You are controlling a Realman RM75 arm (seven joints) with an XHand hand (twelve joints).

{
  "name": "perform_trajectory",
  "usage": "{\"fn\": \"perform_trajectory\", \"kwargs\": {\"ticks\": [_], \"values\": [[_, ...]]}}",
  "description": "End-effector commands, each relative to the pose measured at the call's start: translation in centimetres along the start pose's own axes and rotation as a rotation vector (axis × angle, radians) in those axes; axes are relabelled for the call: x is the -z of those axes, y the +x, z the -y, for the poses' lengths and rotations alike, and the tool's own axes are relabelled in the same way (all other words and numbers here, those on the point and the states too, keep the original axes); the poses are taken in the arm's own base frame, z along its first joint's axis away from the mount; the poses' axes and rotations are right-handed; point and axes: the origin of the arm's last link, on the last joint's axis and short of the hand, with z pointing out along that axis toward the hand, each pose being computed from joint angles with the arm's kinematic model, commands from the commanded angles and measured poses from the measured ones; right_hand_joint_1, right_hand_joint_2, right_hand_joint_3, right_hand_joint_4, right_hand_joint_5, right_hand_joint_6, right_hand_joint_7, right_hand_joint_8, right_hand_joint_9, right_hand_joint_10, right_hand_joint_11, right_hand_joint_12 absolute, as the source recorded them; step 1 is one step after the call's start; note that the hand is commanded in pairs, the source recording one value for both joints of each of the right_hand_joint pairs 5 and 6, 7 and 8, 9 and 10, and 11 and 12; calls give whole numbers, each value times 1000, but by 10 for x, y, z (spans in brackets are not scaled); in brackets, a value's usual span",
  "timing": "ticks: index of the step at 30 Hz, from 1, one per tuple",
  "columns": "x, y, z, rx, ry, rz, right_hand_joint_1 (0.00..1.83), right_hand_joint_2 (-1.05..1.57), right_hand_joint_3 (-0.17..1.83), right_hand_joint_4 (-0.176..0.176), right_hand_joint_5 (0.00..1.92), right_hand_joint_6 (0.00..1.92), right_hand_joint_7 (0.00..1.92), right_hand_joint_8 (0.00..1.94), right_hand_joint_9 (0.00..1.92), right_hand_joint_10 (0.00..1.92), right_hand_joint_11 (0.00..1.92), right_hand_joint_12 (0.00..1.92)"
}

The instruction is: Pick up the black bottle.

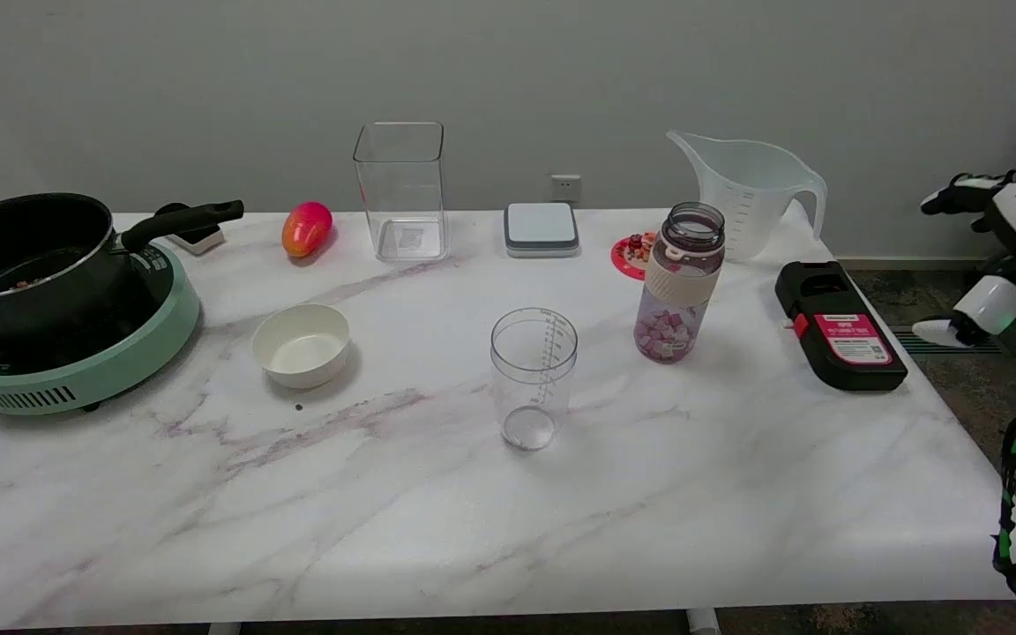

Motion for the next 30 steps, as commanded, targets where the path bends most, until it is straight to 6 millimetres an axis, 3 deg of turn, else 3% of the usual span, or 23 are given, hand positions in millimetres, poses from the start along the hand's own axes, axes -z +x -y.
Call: {"fn": "perform_trajectory", "kwargs": {"ticks": [1, 12, 20, 22, 27, 30], "values": [[3, -45, 1, -17, -12, 163, 1243, -555, 1282, 0, 524, 524, 499, 499, 425, 425, 566, 566], [-25, -54, 20, -109, 20, 167, 1251, -494, 1248, 0, 520, 520, 502, 502, 426, 426, 558, 558], [-19, -55, 20, -191, 19, 166, 1240, -694, 1368, 0, 478, 478, 489, 489, 428, 428, 550, 550], [-15, -54, 20, -274, 10, 156, 1231, -768, 1402, 0, 454, 454, 481, 481, 429, 429, 550, 550], [-6, -50, 31, -761, -4, 75, 1205, -919, 1433, 0, 414, 414, 466, 466, 420, 420, 520, 520], [-2, -49, 42, -873, 15, 61, 1191, -969, 1413, 0, 361, 361, 450, 450, 464, 464, 580, 580]]}}
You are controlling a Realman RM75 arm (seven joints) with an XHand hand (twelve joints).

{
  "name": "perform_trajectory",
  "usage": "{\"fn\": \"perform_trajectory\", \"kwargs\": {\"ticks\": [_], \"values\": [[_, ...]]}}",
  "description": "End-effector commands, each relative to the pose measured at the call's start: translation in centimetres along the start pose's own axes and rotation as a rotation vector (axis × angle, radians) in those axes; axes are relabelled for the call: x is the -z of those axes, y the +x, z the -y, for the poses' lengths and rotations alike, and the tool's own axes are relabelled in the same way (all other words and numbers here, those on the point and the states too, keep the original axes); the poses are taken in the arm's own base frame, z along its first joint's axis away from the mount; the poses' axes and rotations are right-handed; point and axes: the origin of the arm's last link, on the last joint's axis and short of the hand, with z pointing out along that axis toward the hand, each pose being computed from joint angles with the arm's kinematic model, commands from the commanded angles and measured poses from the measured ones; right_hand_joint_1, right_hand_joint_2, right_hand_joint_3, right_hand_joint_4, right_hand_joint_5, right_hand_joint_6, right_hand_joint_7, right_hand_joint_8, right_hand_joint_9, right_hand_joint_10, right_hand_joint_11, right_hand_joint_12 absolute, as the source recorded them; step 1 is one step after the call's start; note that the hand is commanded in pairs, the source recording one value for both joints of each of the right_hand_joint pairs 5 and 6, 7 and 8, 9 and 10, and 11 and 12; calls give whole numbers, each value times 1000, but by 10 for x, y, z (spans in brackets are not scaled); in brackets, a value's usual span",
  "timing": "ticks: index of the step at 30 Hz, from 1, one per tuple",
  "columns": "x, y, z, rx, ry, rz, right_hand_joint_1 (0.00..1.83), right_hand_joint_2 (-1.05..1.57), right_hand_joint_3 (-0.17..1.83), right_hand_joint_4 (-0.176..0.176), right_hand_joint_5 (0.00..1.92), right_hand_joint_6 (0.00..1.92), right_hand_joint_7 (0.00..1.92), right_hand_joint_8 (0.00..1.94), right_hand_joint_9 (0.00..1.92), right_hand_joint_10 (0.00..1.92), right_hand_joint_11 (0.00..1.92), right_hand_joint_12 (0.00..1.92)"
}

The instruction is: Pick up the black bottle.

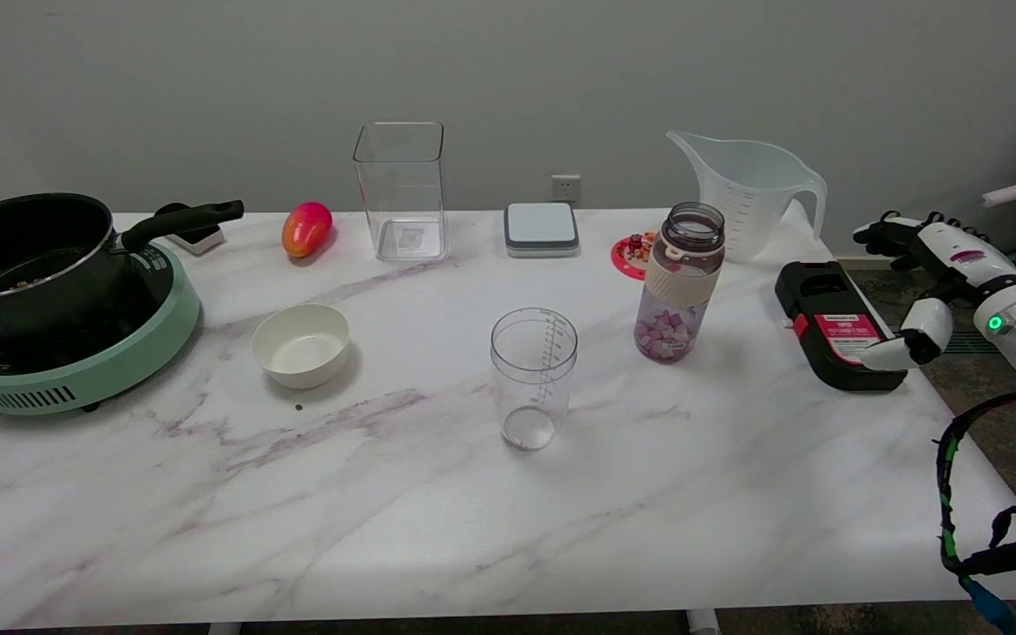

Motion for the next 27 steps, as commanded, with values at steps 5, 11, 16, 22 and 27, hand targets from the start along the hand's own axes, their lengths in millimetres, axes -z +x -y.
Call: {"fn": "perform_trajectory", "kwargs": {"ticks": [5, 11, 16, 22, 27], "values": [[13, -29, 56, -854, 120, -10, 1186, -988, 1405, 0, 305, 305, 442, 442, 482, 482, 600, 600], [0, -60, 70, -998, 127, 27, 1175, -958, 1411, 0, 277, 277, 407, 407, 465, 465, 587, 587], [-8, -83, 77, -1029, 114, 42, 1167, -956, 1408, 0, 282, 282, 390, 390, 441, 441, 563, 563], [-21, -93, 82, -986, 142, 23, 1138, -963, 1403, 0, 267, 267, 361, 361, 404, 404, 529, 529], [-29, -104, 80, -1017, 138, 37, 1136, -998, 1409, 0, 247, 247, 347, 347, 384, 384, 511, 511]]}}
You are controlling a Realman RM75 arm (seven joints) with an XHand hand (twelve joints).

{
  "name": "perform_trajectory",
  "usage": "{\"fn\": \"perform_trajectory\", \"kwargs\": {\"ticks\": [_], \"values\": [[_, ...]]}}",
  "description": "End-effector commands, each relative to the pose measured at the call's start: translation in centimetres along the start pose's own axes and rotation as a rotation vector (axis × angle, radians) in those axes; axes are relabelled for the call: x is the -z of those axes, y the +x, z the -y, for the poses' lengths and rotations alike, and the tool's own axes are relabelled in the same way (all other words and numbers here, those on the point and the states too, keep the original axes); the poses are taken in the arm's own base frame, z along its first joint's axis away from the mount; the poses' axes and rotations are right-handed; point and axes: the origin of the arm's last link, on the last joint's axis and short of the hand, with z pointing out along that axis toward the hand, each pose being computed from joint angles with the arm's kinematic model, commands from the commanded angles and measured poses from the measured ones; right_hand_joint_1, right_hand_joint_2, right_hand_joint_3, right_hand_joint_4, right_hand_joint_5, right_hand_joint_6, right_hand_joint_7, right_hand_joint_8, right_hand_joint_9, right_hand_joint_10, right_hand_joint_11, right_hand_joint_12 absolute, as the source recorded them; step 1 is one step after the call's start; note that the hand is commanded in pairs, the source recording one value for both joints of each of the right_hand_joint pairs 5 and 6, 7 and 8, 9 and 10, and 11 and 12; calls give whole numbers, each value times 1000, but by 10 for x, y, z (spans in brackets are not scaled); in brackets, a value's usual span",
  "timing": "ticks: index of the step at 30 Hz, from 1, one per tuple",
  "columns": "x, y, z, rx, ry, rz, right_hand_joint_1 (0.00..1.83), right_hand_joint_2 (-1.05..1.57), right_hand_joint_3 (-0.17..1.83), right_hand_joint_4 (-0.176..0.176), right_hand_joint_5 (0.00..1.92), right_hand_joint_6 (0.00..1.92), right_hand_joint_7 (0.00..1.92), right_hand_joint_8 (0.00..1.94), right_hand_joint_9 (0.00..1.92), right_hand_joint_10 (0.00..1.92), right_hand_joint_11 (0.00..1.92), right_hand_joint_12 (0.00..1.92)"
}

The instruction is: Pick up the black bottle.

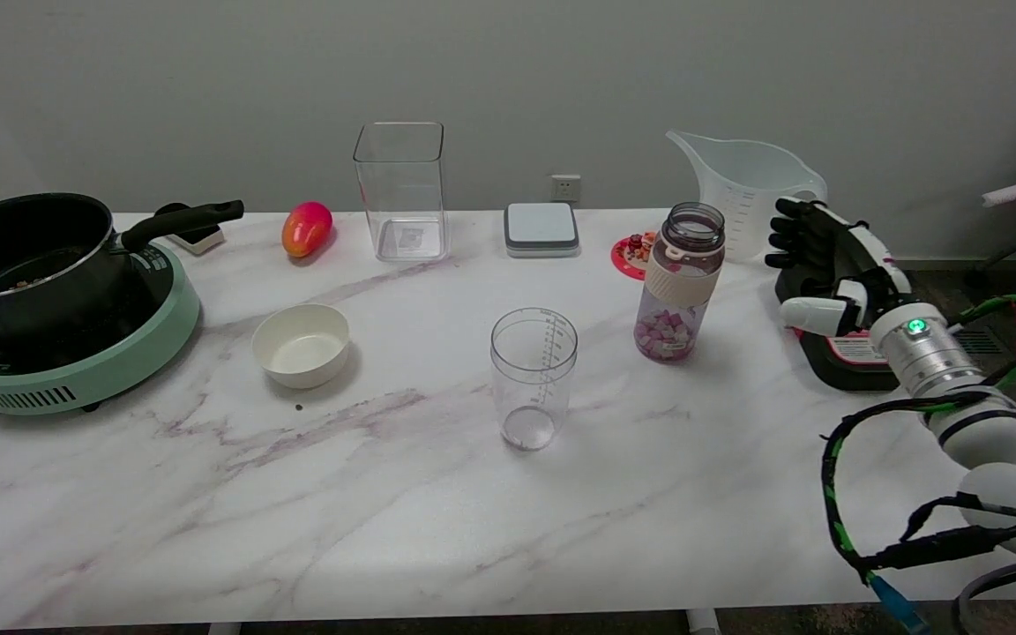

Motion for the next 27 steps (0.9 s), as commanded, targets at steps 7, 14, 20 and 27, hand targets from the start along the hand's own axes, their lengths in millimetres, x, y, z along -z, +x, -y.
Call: {"fn": "perform_trajectory", "kwargs": {"ticks": [7, 14, 20, 27], "values": [[-26, -63, -34, -162, 4, 28, 1134, -1014, 1332, 0, 230, 230, 352, 352, 367, 367, 475, 475], [-44, -89, -29, -149, 24, 84, 1132, -1030, 1348, 0, 224, 224, 345, 345, 341, 341, 433, 433], [-58, -108, -24, -124, 43, 135, 1130, -1035, 1342, 0, 225, 225, 347, 347, 343, 343, 436, 436], [-64, -120, -20, -141, 56, 160, 1129, -1038, 1332, 0, 225, 225, 351, 351, 347, 347, 439, 439]]}}
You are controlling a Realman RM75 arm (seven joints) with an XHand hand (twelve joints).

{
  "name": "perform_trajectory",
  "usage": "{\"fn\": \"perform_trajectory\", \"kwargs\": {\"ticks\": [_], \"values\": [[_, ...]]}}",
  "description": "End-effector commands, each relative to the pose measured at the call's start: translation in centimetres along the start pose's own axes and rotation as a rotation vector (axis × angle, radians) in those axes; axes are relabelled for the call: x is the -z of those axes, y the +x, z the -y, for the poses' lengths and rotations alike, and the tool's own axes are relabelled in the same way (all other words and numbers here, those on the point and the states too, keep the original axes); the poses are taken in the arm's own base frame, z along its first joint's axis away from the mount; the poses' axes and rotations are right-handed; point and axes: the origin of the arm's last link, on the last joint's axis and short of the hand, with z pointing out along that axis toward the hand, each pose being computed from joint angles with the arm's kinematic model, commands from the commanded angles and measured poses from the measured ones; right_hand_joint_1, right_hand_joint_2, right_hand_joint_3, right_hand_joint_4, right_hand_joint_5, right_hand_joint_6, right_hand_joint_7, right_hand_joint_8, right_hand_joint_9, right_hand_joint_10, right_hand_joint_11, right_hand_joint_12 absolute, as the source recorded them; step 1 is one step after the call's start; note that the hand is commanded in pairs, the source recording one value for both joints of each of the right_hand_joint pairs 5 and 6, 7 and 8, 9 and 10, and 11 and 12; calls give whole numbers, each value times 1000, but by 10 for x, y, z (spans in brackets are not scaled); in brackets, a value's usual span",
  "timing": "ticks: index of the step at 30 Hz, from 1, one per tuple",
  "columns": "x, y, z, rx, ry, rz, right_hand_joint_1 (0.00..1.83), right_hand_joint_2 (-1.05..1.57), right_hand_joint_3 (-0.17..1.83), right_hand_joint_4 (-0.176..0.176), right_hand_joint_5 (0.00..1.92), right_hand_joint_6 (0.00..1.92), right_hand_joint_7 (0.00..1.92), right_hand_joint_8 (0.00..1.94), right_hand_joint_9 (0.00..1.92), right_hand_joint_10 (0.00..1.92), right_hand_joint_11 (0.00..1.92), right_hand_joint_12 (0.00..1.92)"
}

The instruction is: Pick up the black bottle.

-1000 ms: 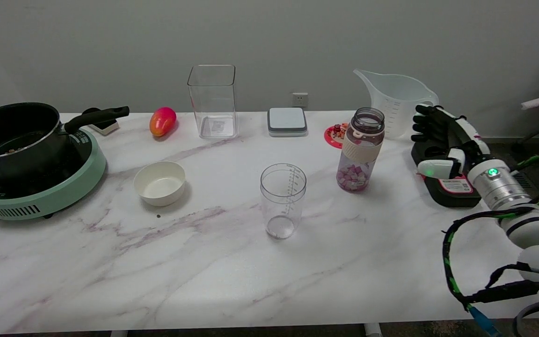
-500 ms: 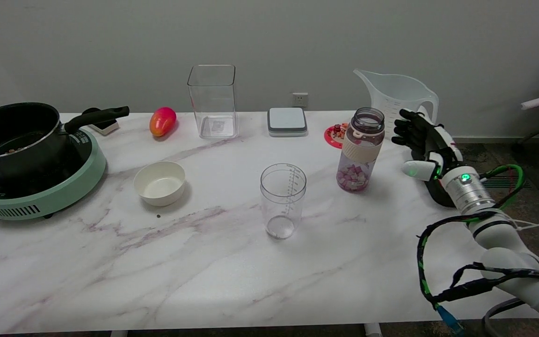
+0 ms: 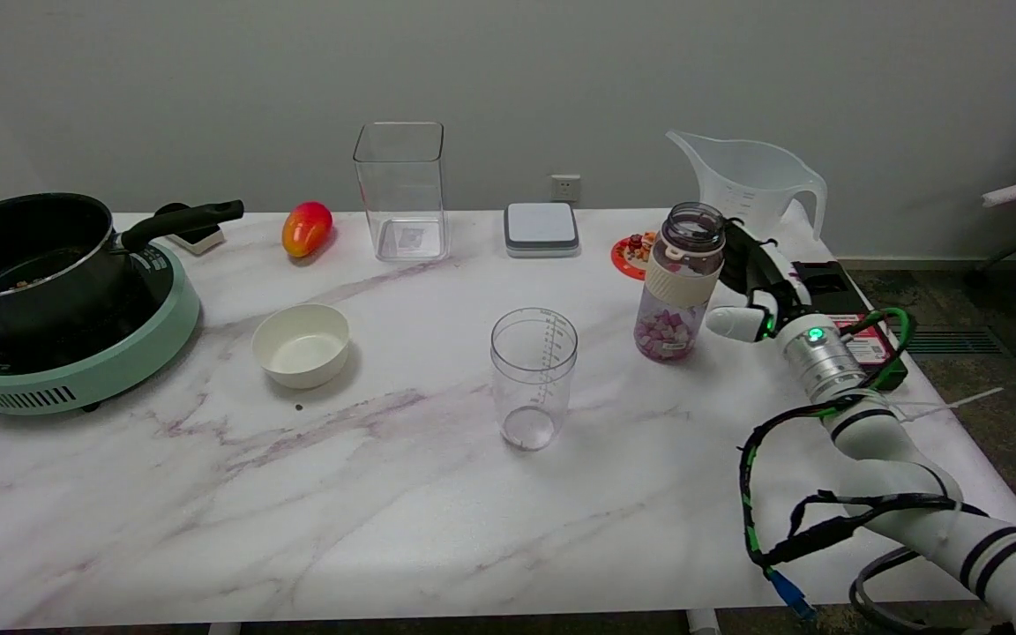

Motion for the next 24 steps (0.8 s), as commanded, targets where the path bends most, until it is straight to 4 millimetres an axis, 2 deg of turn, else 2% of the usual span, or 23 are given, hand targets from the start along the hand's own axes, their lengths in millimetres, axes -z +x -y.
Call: {"fn": "perform_trajectory", "kwargs": {"ticks": [1, 9, 13, 15, 17, 18, 21, 24], "values": [[-30, -44, 1, -11, 32, 95, 1129, -1039, 1332, 0, 226, 226, 352, 352, 348, 348, 440, 440], [-27, -41, -5, -21, 15, 87, 1142, -981, 1214, 0, 239, 239, 358, 358, 354, 354, 443, 443], [-24, -39, -10, -24, 11, 74, 1220, -765, 1010, 0, 277, 277, 377, 377, 359, 359, 434, 434], [-23, -37, -11, -27, 12, 66, 1260, -646, 1058, 0, 335, 335, 417, 417, 368, 368, 423, 423], [-22, -34, -14, -38, 10, 54, 1293, -437, 1022, 0, 393, 393, 524, 524, 381, 381, 447, 447], [-21, -33, -15, -40, 11, 49, 1310, -306, 985, 0, 415, 415, 575, 575, 414, 414, 506, 506], [-19, -28, -20, -67, 17, 23, 1376, 178, 696, 0, 497, 497, 810, 810, 758, 758, 695, 695], [-15, -24, -26, -105, 24, -7, 1410, 393, 540, 0, 565, 565, 960, 960, 930, 930, 765, 765]]}}
